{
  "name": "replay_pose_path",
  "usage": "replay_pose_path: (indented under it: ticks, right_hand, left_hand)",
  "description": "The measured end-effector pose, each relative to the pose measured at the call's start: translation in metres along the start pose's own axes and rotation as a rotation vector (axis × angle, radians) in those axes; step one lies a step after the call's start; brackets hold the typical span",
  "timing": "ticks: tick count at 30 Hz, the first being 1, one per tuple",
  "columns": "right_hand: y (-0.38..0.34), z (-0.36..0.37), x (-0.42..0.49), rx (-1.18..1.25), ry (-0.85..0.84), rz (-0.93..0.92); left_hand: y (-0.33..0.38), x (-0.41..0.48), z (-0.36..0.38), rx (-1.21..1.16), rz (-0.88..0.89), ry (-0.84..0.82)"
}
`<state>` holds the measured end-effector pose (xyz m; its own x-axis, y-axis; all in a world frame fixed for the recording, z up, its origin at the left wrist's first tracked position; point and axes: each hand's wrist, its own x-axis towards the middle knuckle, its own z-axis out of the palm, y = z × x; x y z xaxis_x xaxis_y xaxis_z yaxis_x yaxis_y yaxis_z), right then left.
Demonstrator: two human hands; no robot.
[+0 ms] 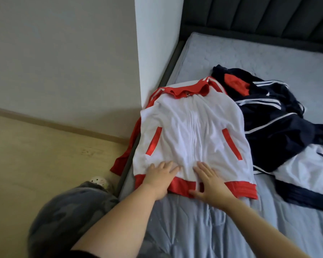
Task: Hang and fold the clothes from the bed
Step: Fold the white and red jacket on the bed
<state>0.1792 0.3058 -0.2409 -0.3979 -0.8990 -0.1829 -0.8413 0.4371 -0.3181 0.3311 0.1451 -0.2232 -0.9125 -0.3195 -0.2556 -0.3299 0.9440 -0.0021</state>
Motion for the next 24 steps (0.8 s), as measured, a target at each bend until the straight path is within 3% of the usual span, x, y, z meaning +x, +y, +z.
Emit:
replay_pose_path:
  ticks: [3, 6, 9, 10, 12, 15, 18, 20, 21, 22, 24]
  right_hand:
    - [-0.002, 0.003, -0.022, -0.239, 0.035, 0.003]
    - [-0.008, -0.002, -0.024, -0.177, 0.289, 0.110]
    - [-0.007, -0.013, -0.021, -0.048, 0.519, 0.310]
    - [-0.006, -0.016, -0.021, -0.018, 0.546, 0.373]
    - [-0.003, -0.017, -0.023, 0.046, 0.563, 0.458]
    - [-0.005, -0.021, -0.027, 0.194, 0.477, 0.451]
    - [-0.006, -0.030, -0.032, 0.105, 0.224, 0.246]
    - [0.000, -0.040, -0.034, 0.317, -0.060, 0.170]
    - [0.002, -0.046, -0.036, 0.551, -0.183, 0.164]
    - [0.006, -0.050, -0.036, 0.792, -0.202, 0.207]
    - [0.021, -0.049, -0.034, 1.003, 0.126, 0.446]
  left_hand:
    - [-0.002, -0.004, -0.009, 0.011, -0.028, 0.081]
    - [-0.010, -0.008, -0.020, -0.244, -0.146, 0.227]
    - [-0.033, -0.015, -0.031, -0.504, -0.401, 0.455]
    - [-0.041, -0.018, -0.033, -0.488, -0.461, 0.460]
    - [-0.045, -0.024, -0.033, -0.265, -0.497, 0.293]
    - [-0.030, -0.027, -0.022, -0.033, -0.324, 0.099]
    - [-0.002, -0.025, -0.015, 0.014, 0.058, 0.054]
    - [0.016, -0.023, -0.011, 0.016, 0.189, 0.025]
    - [0.021, -0.023, -0.009, -0.005, 0.198, 0.010]
    - [0.024, -0.022, -0.008, -0.023, 0.191, -0.003]
    - [0.026, -0.020, -0.006, -0.024, 0.185, -0.015]
